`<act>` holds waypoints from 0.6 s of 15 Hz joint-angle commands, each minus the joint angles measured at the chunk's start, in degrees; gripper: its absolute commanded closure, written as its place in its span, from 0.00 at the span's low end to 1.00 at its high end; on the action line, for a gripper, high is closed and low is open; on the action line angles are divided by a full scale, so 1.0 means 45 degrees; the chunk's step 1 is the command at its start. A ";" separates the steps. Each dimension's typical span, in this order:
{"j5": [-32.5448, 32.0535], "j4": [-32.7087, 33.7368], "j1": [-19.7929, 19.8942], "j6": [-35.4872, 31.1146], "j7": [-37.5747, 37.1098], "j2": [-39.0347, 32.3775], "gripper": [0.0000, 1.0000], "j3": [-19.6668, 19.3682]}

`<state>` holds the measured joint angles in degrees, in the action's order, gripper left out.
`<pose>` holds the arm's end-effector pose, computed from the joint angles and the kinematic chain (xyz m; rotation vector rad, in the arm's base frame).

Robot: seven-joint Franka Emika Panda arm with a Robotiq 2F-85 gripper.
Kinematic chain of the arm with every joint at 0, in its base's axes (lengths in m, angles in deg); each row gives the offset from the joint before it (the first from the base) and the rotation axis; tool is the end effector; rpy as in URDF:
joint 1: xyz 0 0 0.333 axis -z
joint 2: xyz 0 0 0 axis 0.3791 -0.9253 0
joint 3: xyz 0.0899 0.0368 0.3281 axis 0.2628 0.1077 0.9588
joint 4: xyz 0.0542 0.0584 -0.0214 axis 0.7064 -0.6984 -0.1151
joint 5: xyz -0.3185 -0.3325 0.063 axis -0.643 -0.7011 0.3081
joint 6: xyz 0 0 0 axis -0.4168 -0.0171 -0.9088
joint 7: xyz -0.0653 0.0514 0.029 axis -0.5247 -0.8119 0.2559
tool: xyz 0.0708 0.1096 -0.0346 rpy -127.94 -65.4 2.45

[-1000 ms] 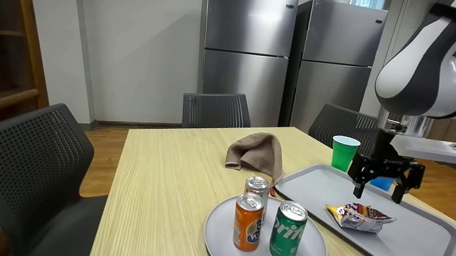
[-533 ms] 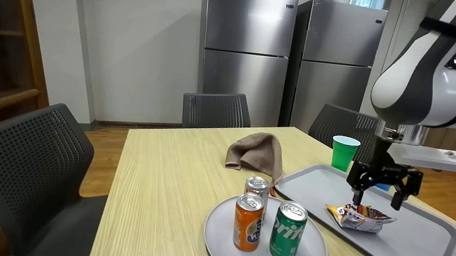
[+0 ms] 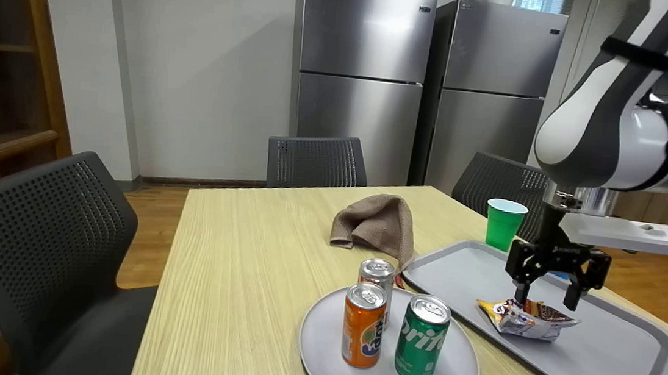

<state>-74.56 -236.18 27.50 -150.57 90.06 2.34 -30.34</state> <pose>0.4445 -0.1002 0.0919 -3.1034 0.4439 0.0751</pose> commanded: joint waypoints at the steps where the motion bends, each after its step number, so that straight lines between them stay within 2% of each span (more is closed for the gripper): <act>1: -0.0077 0.0385 -0.0077 -0.0054 -0.0424 -0.0374 0.44 0.0120; 8: 0.0085 0.0586 0.0008 0.0040 -0.0250 -0.0487 0.97 0.0284; 9: 0.0088 0.0587 0.0009 0.0043 -0.0241 -0.0487 1.00 0.0310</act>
<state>-74.54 -234.28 27.42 -150.57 90.06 0.41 -29.91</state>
